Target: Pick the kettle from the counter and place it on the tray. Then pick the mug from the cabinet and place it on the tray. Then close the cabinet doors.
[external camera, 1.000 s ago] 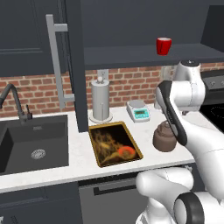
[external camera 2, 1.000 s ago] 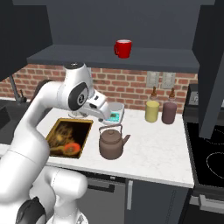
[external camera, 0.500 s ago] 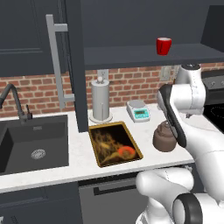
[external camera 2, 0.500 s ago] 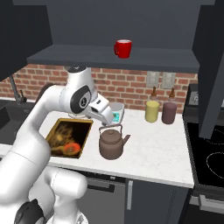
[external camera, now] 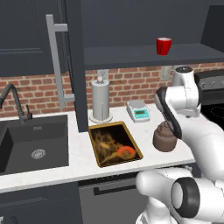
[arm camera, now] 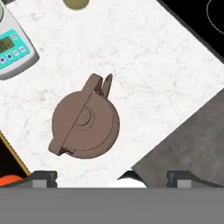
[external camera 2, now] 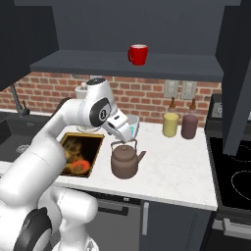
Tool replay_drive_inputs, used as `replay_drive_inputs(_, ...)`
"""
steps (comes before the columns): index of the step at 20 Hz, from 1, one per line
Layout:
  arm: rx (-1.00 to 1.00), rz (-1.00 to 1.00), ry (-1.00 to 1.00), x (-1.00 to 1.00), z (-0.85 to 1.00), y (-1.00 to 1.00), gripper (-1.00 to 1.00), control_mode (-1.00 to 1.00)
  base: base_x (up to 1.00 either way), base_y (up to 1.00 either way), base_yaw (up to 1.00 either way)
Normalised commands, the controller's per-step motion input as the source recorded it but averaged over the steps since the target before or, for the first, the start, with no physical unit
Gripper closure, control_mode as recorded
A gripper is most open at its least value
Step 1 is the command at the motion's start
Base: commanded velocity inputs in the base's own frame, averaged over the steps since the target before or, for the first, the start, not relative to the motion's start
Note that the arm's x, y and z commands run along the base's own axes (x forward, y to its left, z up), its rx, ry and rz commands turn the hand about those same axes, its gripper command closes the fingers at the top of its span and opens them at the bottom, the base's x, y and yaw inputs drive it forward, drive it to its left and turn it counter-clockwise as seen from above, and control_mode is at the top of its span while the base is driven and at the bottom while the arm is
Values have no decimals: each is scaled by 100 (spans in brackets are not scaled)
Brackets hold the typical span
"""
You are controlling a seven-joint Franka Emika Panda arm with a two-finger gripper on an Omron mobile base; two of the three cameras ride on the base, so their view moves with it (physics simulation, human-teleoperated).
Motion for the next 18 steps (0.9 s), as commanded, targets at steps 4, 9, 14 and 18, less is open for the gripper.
replay_drive_inputs(4,0,0,7,60,-27,0,-100,-100,0,0,0)
replay_drive_inputs(9,1,0,9,51,-29,0,-100,-100,0,0,0)
replay_drive_inputs(14,3,0,2,15,-34,-1,-100,-100,0,0,0)
replay_drive_inputs(18,6,0,0,3,-36,-2,-100,-100,0,0,0)
